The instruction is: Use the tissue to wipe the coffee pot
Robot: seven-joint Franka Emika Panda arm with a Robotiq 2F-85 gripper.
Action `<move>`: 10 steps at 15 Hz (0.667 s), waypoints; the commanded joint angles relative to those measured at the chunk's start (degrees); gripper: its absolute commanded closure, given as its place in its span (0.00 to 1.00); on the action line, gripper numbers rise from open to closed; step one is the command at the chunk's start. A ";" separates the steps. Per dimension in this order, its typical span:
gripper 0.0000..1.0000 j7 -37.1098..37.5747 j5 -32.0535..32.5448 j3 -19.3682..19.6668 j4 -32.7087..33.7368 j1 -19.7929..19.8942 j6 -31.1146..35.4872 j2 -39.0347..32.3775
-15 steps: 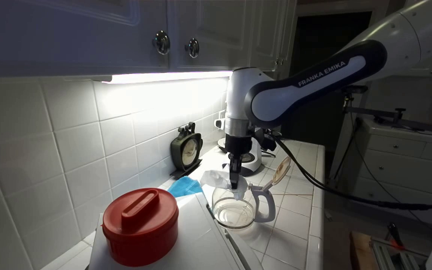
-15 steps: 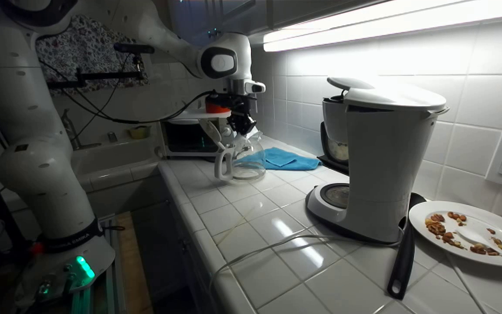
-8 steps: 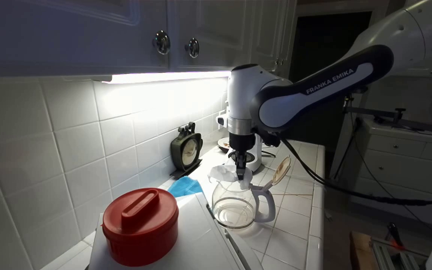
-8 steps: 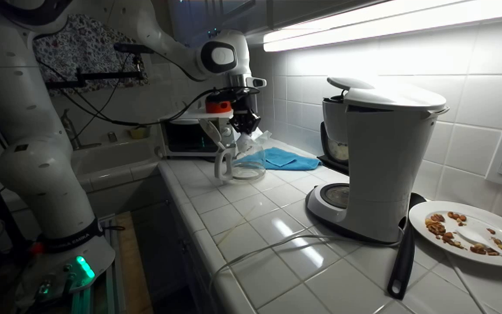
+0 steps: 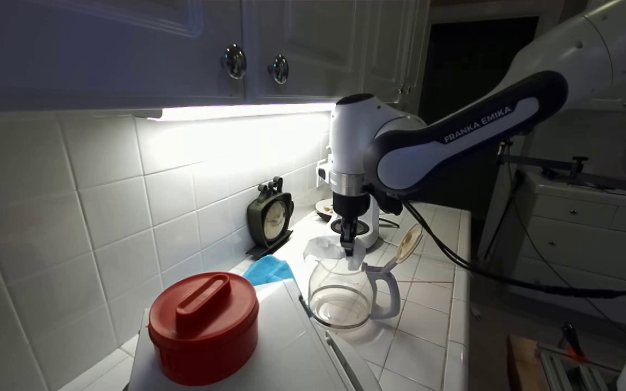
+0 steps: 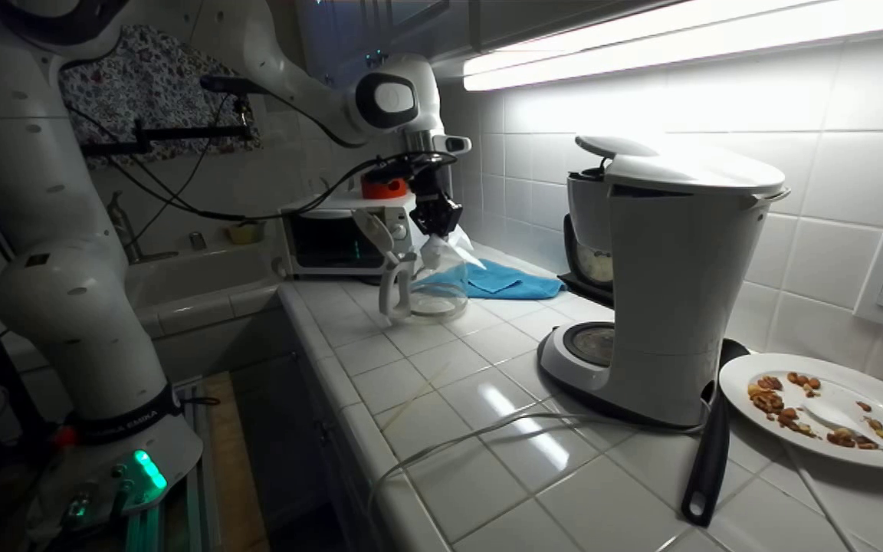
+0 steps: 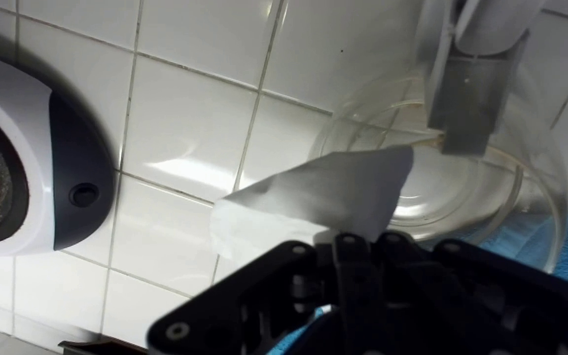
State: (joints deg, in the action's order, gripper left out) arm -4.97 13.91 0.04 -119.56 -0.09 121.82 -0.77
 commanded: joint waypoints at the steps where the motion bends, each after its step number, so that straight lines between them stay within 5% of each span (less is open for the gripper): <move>1: 1.00 4.62 0.32 0.27 0.00 0.21 2.19 -0.96; 10: 1.00 9.17 -2.06 -0.01 1.35 -0.13 3.24 -2.56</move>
State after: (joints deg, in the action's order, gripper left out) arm 3.00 13.51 0.19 -119.37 -0.09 124.34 -1.36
